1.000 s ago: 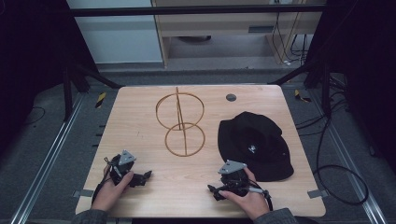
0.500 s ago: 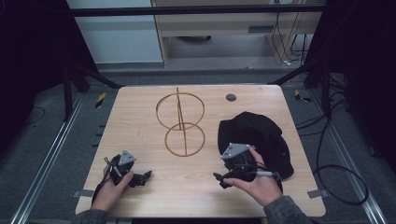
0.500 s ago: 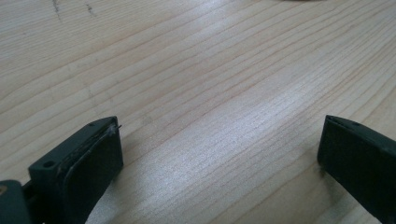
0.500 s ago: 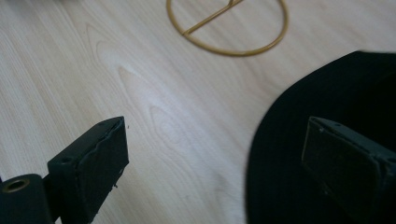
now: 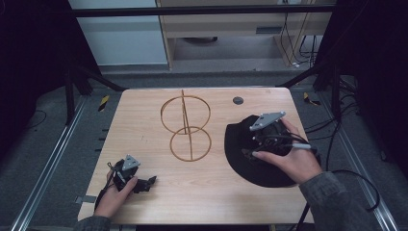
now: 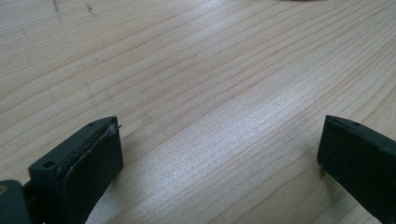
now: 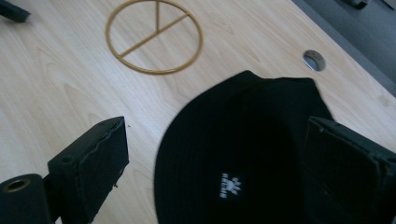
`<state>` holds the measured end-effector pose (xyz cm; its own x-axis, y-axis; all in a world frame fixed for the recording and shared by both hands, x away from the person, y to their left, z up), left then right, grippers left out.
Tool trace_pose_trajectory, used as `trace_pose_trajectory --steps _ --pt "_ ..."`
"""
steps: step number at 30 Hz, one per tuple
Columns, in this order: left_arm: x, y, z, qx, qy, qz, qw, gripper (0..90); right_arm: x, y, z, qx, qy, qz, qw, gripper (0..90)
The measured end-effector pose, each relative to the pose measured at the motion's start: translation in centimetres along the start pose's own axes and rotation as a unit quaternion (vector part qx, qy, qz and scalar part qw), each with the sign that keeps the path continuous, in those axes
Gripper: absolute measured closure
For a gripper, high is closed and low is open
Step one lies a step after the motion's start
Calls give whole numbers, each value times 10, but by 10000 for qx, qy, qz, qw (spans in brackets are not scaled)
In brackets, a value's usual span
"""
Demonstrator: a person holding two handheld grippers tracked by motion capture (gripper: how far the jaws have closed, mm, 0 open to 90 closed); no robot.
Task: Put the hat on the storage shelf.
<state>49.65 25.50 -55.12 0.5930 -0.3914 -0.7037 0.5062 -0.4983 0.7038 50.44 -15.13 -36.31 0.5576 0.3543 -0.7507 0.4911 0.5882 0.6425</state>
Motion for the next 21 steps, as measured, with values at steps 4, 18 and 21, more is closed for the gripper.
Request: trace_pose_trajectory --steps 4,18,21 --pt "0 0 0 -5 -1 1 10000 0 -8 6 21 124 -36 -132 9998 79" --pt "0 0 0 -31 2 23 10000 0 -4 13 70 463 -42 -753 9961 83" --pt "0 0 1 -34 0 24 10000 0 8 8 72 538 3 -921 9943 86"
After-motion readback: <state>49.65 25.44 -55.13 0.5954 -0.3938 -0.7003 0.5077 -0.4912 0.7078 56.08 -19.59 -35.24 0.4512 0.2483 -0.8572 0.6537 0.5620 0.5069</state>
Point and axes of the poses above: each handheld gripper's, and its own axes: x roughly forward along the jaws, y roughly out of its top, z roughly to its right, the point moved 6 cm from there along x, roughly forward along the jaws, and after that the axes turned 6 degrees about x, right-handed, at the moved point
